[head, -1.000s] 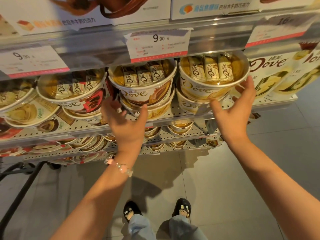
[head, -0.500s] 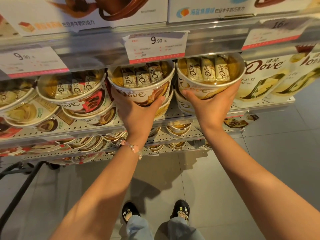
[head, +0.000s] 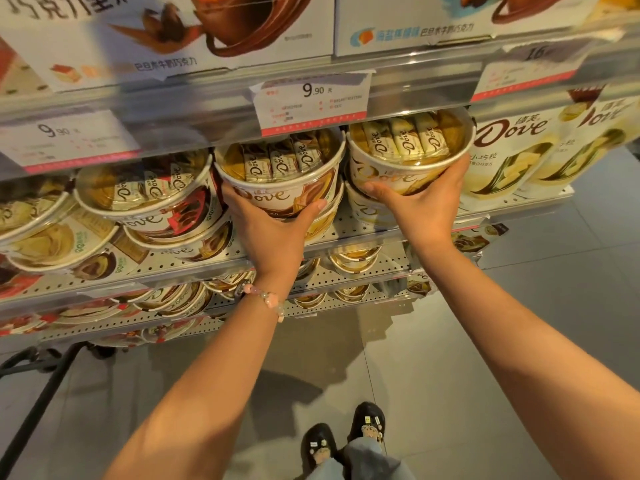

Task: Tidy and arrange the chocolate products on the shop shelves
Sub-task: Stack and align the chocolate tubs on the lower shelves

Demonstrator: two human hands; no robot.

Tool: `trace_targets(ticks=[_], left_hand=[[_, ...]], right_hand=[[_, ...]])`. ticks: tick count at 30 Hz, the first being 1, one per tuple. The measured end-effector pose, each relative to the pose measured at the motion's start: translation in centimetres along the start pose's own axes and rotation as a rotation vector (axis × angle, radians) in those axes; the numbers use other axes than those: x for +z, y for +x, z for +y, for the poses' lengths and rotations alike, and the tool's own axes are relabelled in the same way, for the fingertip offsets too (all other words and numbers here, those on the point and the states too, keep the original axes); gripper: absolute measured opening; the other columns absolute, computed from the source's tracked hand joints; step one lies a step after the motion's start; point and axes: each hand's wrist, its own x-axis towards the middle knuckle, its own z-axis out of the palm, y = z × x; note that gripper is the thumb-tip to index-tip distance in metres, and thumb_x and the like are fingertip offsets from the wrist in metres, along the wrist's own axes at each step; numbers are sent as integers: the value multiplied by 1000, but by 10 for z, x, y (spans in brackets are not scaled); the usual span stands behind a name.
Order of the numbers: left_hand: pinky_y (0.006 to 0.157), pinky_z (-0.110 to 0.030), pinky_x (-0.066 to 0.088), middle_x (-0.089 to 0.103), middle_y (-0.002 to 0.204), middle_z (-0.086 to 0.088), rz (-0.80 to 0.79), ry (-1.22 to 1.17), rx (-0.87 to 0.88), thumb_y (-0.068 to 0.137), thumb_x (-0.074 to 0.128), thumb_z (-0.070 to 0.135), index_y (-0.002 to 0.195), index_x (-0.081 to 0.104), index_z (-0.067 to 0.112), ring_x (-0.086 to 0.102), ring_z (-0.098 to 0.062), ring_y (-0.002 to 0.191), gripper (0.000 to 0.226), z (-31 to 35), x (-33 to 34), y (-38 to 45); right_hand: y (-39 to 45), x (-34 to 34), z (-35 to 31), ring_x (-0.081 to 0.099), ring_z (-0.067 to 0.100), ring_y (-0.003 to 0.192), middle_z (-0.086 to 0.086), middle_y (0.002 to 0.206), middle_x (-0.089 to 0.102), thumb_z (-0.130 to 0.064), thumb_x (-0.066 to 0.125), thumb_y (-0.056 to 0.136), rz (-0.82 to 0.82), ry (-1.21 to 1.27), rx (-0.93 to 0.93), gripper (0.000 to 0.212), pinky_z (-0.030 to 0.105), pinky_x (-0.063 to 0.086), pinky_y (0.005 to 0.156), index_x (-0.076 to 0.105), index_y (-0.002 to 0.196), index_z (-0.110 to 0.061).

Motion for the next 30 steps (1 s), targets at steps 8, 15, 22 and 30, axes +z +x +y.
trace_targets(ticks=[8,15,22,30], left_hand=[[99,-24,26,37,141,-12,-13,-50,-1,49,87,48,143,13,11,38,-25,130,125,2,-1,2],[110,-23,18,25,150,-9,-31,-18,9,56,83,50,147,4,10,26,-17,136,128,-2,0,-1],[101,-17,36,35,139,-11,25,-229,51,78,72,5,140,15,7,41,-11,128,85,22,11,-34],[103,-14,26,40,122,-19,187,-54,266,76,61,8,125,37,-8,41,-22,116,57,86,82,-119]], right_hand=[[0,-1,-2,43,14,126,3,135,44,-50,87,43,-12,-15,22,123,31,38,107,23,141,-11],[1,-2,2,41,13,129,-1,138,45,-52,87,43,-26,-39,37,126,35,38,108,21,144,-16],[1,-25,4,45,14,126,6,135,46,-27,86,63,-201,171,-76,98,37,41,105,28,139,-7],[37,-123,35,57,12,102,-2,111,56,-6,58,83,-216,96,-98,37,25,49,90,50,119,-11]])
